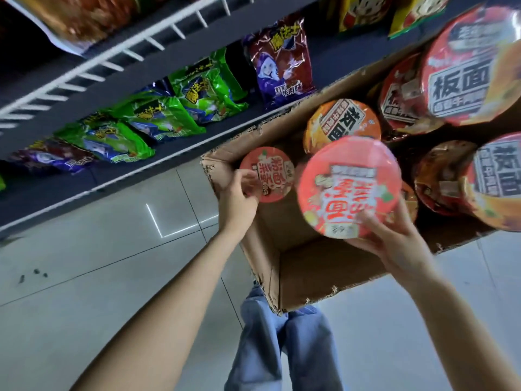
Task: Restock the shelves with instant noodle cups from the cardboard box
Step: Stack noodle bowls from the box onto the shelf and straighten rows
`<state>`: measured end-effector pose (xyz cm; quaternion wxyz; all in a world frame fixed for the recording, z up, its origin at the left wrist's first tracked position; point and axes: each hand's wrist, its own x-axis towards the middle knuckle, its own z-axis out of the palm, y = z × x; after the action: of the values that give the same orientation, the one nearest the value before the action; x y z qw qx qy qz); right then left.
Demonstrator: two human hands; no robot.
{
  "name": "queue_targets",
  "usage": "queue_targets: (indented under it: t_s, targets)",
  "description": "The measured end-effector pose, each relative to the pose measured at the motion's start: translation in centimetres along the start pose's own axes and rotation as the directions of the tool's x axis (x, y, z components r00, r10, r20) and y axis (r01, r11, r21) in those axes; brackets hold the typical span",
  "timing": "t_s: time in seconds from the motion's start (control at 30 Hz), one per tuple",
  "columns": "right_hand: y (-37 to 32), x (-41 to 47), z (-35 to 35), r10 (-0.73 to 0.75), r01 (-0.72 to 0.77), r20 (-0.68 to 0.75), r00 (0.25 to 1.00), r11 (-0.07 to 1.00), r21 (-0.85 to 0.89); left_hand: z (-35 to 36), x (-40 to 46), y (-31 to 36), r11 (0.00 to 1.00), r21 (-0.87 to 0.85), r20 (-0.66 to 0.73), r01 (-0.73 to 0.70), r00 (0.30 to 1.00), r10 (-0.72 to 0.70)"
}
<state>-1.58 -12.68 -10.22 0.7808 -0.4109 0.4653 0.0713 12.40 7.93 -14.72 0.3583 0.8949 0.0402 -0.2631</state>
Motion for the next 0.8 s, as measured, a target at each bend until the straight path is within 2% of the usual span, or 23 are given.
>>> queue_targets:
  t_s: [0.03,0.07,0.1,0.13,0.17,0.23,0.3,0.37,0.43,0.5,0.57,0.7,0.8]
  targets:
    - [-0.7,-0.5,-0.8,-0.029,0.031,-0.042,0.999,0.998,0.048,1.2,0.5,0.1,0.967,-0.129,0.093,0.218,0.974,-0.207]
    - [-1.2,-0.6,-1.4,-0.052,0.059,-0.085,0.995,0.995,0.080,2.6,1.1,0.0,0.873,-0.227,0.186,0.432,0.899,-0.397]
    - [-1.5,-0.3,-1.8,-0.070,0.082,-0.130,0.989,0.992,0.092,3.9,1.6,-0.3,0.740,-0.299,0.288,0.603,0.796,-0.532]
    - [-1.6,0.2,-1.9,-0.084,0.100,-0.165,0.983,0.991,0.093,5.2,2.0,-0.8,0.608,-0.358,0.383,0.709,0.705,-0.597]
    - [-1.6,0.9,-1.9,-0.096,0.114,-0.193,0.976,0.990,0.087,6.3,2.3,-1.3,0.500,-0.400,0.452,0.769,0.639,-0.622]
    - [-1.4,2.5,-1.4,-0.123,0.142,-0.233,0.965,0.988,0.064,8.5,3.2,-2.8,0.343,-0.482,0.505,0.806,0.575,-0.644]
    - [-1.0,4.0,-0.9,-0.162,0.182,-0.240,0.957,0.981,0.064,10.2,4.1,-4.2,0.212,-0.586,0.520,0.782,0.564,-0.642]
    - [-0.8,5.1,-0.7,-0.196,0.212,-0.228,0.954,0.976,0.047,11.5,5.0,-5.5,0.136,-0.692,0.509,0.709,0.613,-0.605]
    - [-0.6,5.6,-1.0,-0.214,0.221,-0.219,0.952,0.975,0.009,12.1,5.3,-6.5,0.151,-0.772,0.446,0.617,0.695,-0.563]
    - [-0.6,5.7,-1.3,-0.205,0.213,-0.193,0.960,0.977,0.022,12.5,5.2,-7.1,0.169,-0.829,0.366,0.533,0.746,-0.557]
    - [-0.5,5.7,-1.6,-0.193,0.206,-0.180,0.965,0.977,0.056,12.9,4.9,-7.7,0.184,-0.850,0.322,0.493,0.763,-0.561]
    - [-0.6,4.0,-1.5,-0.172,0.191,-0.229,0.958,0.980,0.062,12.3,2.5,-6.3,0.245,-0.807,0.356,0.538,0.773,-0.525]
    - [-1.9,0.9,-1.5,-0.143,0.162,-0.228,0.963,0.985,0.065,10.3,-0.7,-3.0,0.368,-0.726,0.354,0.581,0.774,-0.524]
